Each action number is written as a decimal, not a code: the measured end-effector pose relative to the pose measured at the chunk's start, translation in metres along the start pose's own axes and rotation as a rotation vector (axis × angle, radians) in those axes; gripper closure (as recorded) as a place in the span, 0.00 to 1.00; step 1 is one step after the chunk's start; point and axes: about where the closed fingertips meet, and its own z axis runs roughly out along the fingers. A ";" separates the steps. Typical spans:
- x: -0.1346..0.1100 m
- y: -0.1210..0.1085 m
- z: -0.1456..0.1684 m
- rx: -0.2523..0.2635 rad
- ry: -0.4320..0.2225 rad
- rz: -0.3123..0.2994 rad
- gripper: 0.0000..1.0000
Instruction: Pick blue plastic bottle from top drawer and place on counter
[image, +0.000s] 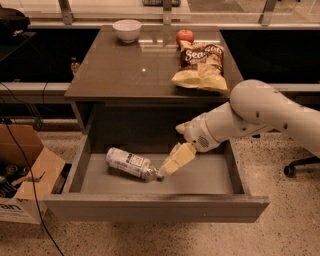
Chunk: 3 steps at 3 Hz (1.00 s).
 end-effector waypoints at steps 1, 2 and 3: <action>0.003 -0.001 0.003 -0.004 0.000 0.005 0.00; 0.005 -0.006 0.019 0.024 -0.039 0.027 0.00; 0.002 -0.019 0.046 0.046 -0.092 0.023 0.00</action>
Offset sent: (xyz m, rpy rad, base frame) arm 0.0084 0.0016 -0.0280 0.0474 -0.0124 -0.1109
